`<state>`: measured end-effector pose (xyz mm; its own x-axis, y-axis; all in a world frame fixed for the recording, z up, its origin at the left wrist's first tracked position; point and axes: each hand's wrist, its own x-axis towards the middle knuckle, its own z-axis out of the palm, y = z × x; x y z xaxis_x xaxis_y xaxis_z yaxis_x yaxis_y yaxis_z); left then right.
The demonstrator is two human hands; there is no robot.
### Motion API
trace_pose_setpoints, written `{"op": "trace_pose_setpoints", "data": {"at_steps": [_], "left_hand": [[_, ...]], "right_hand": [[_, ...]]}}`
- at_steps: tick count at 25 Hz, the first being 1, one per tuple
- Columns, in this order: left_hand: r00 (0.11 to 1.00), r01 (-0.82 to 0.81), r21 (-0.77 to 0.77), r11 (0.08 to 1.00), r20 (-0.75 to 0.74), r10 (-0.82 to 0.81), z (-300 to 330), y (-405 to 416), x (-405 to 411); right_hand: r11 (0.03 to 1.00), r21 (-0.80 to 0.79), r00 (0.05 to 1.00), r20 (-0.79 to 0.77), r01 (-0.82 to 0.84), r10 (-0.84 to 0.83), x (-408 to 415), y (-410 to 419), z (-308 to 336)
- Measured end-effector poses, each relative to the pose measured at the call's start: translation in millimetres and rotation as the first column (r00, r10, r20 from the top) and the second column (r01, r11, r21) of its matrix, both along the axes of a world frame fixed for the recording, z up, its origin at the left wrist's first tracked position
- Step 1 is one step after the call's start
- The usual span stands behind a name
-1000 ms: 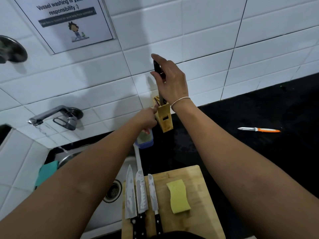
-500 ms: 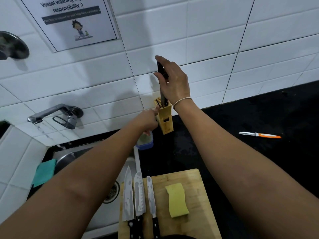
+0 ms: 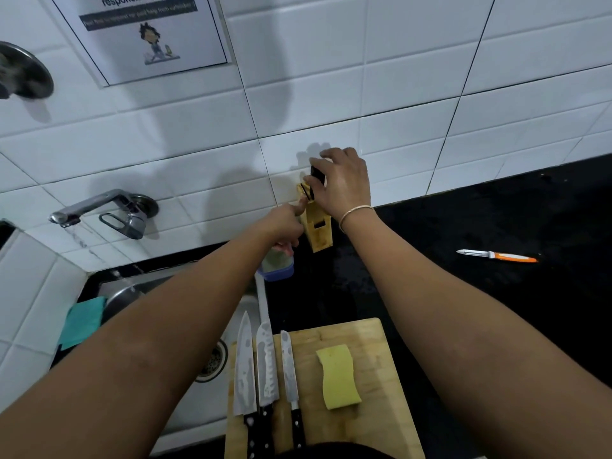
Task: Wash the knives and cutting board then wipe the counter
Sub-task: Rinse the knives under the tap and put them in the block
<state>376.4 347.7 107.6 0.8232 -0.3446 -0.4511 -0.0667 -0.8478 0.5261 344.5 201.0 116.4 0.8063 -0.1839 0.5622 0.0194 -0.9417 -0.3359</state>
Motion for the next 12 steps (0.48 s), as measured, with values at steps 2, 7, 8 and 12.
{"op": "trace_pose_setpoints", "data": {"at_steps": [2,7,8,12], "left_hand": [[0.993,0.06,0.023,0.998,0.096,-0.062,-1,3,1],[0.912,-0.033,0.01,0.999,0.409,0.026,-25,39,-8],[0.909,-0.063,0.01,0.998,0.414,0.053,-34,50,-12],[0.954,-0.07,0.05,0.996,0.296,0.052,-64,102,-46]], "right_hand": [[0.999,-0.036,0.999,0.034,0.027,-0.026,-3,9,2],[0.998,0.035,0.968,0.245,-0.059,0.048,-35,53,-33],[0.992,0.06,0.973,0.208,-0.11,0.095,-42,63,-44],[0.951,0.223,0.939,-0.218,-0.215,0.264,-62,95,-79]]}}
